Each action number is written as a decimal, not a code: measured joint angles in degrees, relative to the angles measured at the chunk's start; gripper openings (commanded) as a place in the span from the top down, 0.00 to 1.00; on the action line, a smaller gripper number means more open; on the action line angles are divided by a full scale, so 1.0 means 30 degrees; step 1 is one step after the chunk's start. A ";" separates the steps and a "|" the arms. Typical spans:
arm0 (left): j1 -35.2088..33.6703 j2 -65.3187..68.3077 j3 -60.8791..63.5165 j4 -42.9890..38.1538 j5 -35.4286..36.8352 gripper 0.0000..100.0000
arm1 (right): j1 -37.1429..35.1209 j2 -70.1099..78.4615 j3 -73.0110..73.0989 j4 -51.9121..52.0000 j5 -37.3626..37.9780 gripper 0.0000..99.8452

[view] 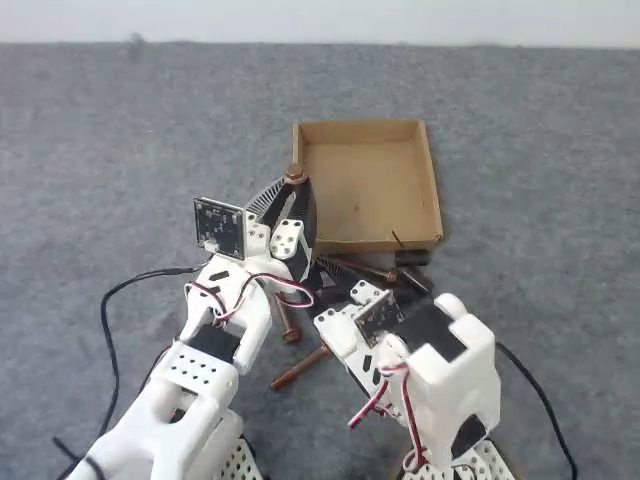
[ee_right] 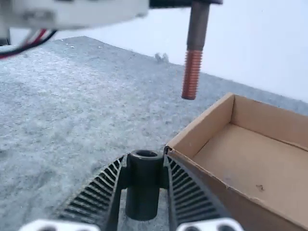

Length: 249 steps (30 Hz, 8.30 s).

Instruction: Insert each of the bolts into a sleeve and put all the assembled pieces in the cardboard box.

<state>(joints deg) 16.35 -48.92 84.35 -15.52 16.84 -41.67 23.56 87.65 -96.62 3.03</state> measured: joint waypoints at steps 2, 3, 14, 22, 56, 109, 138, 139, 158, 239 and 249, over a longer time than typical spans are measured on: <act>0.0000 0.0000 0.0000 -0.0029 0.0000 0.99 | 0.0000 0.0059 -0.0029 -0.0410 0.0029 0.99; 0.0000 0.0000 0.0000 -0.0029 0.0000 0.99 | 0.0000 0.0059 -0.0029 -0.0527 0.0029 0.99; 0.0440 0.0000 0.1231 -0.0029 -0.0029 0.99 | -0.0029 0.0059 -0.0029 -0.0615 0.0029 0.99; 0.0703 -0.0117 0.1407 -0.0029 0.0000 0.99 | 0.0029 0.0059 -0.0088 -0.0615 0.0029 0.99; 0.0850 -0.0234 0.1407 -0.1905 0.0000 0.99 | 0.0762 0.0088 -0.0996 -0.0615 0.0029 0.99; 0.1465 -0.0381 0.1495 0.2374 0.0000 0.99 | 0.2432 0.0088 -0.1729 -0.0645 0.0088 0.99; 0.1436 -0.0615 0.1143 0.4249 -0.0088 0.76 | 0.3399 -0.0029 -0.1495 -0.0059 0.0059 0.99; 0.1436 -0.0908 0.1143 0.4249 -0.0117 0.76 | 0.3458 -0.0029 -0.1553 0.0000 0.0059 0.99; -0.3516 -0.9436 0.2901 0.9817 0.1758 0.99 | 0.3546 -0.0674 -0.0996 0.0527 0.0469 0.99; -0.7326 -0.9553 0.4454 1.6322 -0.4894 0.99 | 0.9201 -0.3956 -3.3963 5.8520 0.0879 0.98; -0.7326 -0.9582 0.4454 1.6322 -0.4923 0.99 | 0.9231 -0.7648 -3.0593 6.2681 0.2462 0.98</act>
<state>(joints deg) -5.63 -77.67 97.71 33.45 2.07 -13.98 0.62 -4.13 91.43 10.42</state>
